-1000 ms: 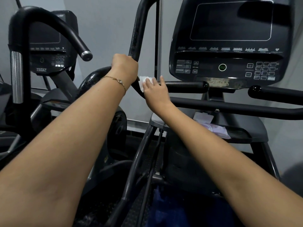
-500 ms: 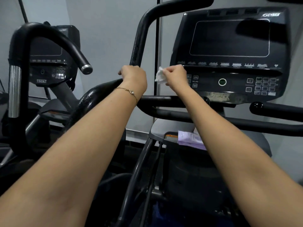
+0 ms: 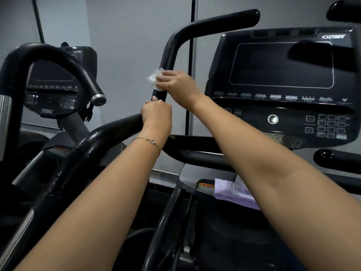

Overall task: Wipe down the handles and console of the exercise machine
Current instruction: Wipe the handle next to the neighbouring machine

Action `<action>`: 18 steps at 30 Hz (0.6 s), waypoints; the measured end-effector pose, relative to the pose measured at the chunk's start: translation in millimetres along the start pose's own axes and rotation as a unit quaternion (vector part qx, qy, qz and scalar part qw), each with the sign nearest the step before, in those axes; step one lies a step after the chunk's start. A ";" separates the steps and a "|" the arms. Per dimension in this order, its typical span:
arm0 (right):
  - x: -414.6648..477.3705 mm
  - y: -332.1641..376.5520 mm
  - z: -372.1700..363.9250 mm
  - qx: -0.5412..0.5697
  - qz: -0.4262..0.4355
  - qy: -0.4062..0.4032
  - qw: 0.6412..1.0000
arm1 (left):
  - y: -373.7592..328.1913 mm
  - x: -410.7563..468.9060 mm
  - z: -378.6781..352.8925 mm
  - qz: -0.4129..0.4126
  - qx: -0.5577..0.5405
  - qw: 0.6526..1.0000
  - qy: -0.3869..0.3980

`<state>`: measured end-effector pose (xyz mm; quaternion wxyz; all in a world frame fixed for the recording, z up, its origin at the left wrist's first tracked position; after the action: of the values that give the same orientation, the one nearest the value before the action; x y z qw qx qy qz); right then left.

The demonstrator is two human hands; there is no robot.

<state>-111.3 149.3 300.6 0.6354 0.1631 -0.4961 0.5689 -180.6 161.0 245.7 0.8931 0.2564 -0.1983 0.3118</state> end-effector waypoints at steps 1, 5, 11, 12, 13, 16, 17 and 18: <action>3.8 -5.9 -0.5 -0.036 0.022 -0.012 0.999 | -0.7 -0.2 -0.5 -0.005 0.003 1.000 -0.002; 3.7 -11.4 -6.4 -0.096 0.044 -0.002 0.994 | -1.5 2.3 -3.2 -0.010 0.009 1.000 -0.013; 6.7 -13.3 -2.2 -0.098 0.045 0.039 0.993 | -3.2 4.2 -5.3 -0.011 -0.001 1.000 -0.004; 7.7 -17.9 -2.6 -0.091 0.011 0.042 0.995 | -3.3 4.3 -6.4 -0.012 -0.001 1.000 -0.005; 6.7 -17.0 -5.0 -0.078 -0.001 0.040 0.996 | -3.2 4.7 -8.1 -0.010 0.001 1.000 -0.005; -1.0 -2.7 -10.1 -0.076 0.088 -0.010 0.993 | -5.3 6.3 -8.5 -0.003 0.005 1.000 0.002; -4.3 -2.9 -13.2 -0.071 0.119 0.001 0.990 | -5.8 5.4 -7.2 0.000 0.007 1.000 0.007; -5.1 -2.6 -10.3 -0.072 0.143 0.014 0.987 | -5.8 4.0 -5.5 0.003 0.008 1.000 0.009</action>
<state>-103.7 153.6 292.8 0.5646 0.0366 -0.5454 0.6184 -172.8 162.1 241.4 0.8918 0.2603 -0.1881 0.3188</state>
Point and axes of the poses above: each hand's wrist, its own x-axis towards the middle knuckle, its own z-axis out of the back of the hand, y = z × x, the point moved 5 cm from there along x, towards the middle knuckle, and after that the axes turned 10 degrees about -z, right-handed, at the moved point
